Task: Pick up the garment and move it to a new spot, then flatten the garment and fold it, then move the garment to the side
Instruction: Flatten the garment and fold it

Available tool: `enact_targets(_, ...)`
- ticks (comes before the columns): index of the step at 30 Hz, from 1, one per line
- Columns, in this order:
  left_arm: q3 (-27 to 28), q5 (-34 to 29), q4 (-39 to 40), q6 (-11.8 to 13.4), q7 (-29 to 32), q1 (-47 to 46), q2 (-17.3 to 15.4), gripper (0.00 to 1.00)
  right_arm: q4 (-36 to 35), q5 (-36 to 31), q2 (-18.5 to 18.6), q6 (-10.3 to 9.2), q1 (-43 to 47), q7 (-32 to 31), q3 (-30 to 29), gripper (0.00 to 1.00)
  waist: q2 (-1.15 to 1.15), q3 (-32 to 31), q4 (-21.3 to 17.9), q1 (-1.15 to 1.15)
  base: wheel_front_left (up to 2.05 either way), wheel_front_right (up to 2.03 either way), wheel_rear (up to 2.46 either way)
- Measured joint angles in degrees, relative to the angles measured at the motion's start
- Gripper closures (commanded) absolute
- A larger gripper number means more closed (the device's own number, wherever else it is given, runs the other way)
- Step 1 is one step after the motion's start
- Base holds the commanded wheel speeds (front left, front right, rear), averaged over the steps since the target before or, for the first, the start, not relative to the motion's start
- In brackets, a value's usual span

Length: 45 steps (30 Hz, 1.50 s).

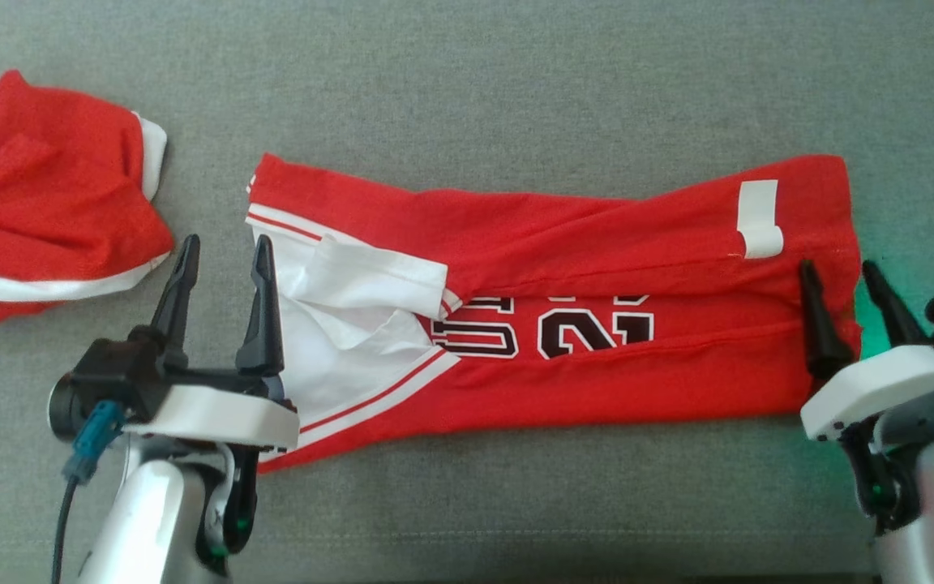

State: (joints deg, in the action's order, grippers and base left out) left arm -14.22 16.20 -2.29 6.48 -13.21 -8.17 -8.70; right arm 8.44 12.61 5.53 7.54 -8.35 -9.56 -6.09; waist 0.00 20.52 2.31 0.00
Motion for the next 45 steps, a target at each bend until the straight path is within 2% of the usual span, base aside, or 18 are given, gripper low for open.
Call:
enact_targets(7, -0.1, 0.0, -1.4, -0.4, -0.5, -0.7, 0.1, 0.0, 1.1, 0.0, -1.6, 0.0, 0.8, -3.8, -1.9, 0.0, 0.0, 0.7, -0.6, 0.0, 0.0, 0.0, 0.0)
enact_targets(15, -0.2, 0.0, -1.8, -0.4, -0.6, -1.6, 0.1, 0.0, -0.9, 3.4, -2.1, 0.0, 0.9, -7.4, -1.0, 0.0, 0.0, 1.5, -1.5, 0.0, 0.0, 0.0, 0.0)
enact_targets(16, -0.2, 0.0, -1.8, -0.4, -0.6, -1.6, 0.1, 0.0, -0.9, 3.4, -2.1, 0.0, 0.9, -7.4, -1.0, 0.06, 0.0, 1.5, -1.5, 0.0, 0.0, 0.0, 0.0)
enact_targets(17, -0.2, 0.0, -1.8, -0.4, -0.6, -1.9, 0.1, 0.0, -1.1, 3.6, -2.1, 0.0, 0.9, -7.9, -0.9, 0.26, 0.0, 1.5, -1.5, 0.0, 0.0, 0.0, 0.0)
enact_targets(18, -0.2, 0.0, -1.8, -0.4, -0.6, -2.1, 0.1, 0.0, -1.3, 3.7, -2.1, 0.0, 0.9, -8.6, -0.7, 0.54, 0.0, 1.6, -1.5, 0.0, 0.0, 0.0, 0.0)
enact_targets(21, -0.4, -0.1, -1.8, -0.4, -1.0, -2.5, 0.1, 0.0, -1.9, 4.6, -2.2, 0.0, 1.0, -10.2, 0.0, 1.0, 0.0, 1.7, -1.5, 0.0, 0.0, 0.0, 0.0)
enact_targets(28, -0.4, -0.5, -2.1, -0.4, -1.0, -2.6, 0.0, 0.0, -3.4, 6.1, -2.8, 0.0, 2.9, -9.1, 0.0, 1.0, 0.0, 1.1, -1.5, 0.0, 0.0, 0.0, 0.0)
enact_targets(34, -0.4, -0.5, -2.1, -0.4, -1.0, -2.6, 0.0, 0.0, -4.8, 5.7, -3.0, 0.0, 3.4, -8.5, -4.1, 1.0, 0.0, -0.1, -1.9, 0.0, 0.0, 0.0, 0.0)
enact_targets(41, -0.4, -0.5, -2.2, -0.4, -1.1, -2.5, 0.0, 0.0, -4.9, 5.0, 0.7, 0.0, 3.6, -8.6, -11.8, 1.0, 0.0, -1.6, -2.1, 0.0, 0.0, 0.0, 0.0)
enact_targets(45, -0.4, -0.5, -2.7, -0.3, -1.1, -2.3, 0.0, 0.0, -6.1, 4.8, 1.2, 0.0, 3.7, -8.6, -11.6, 1.0, 0.0, -2.6, -2.1, 0.0, 0.0, 0.0, 0.0)
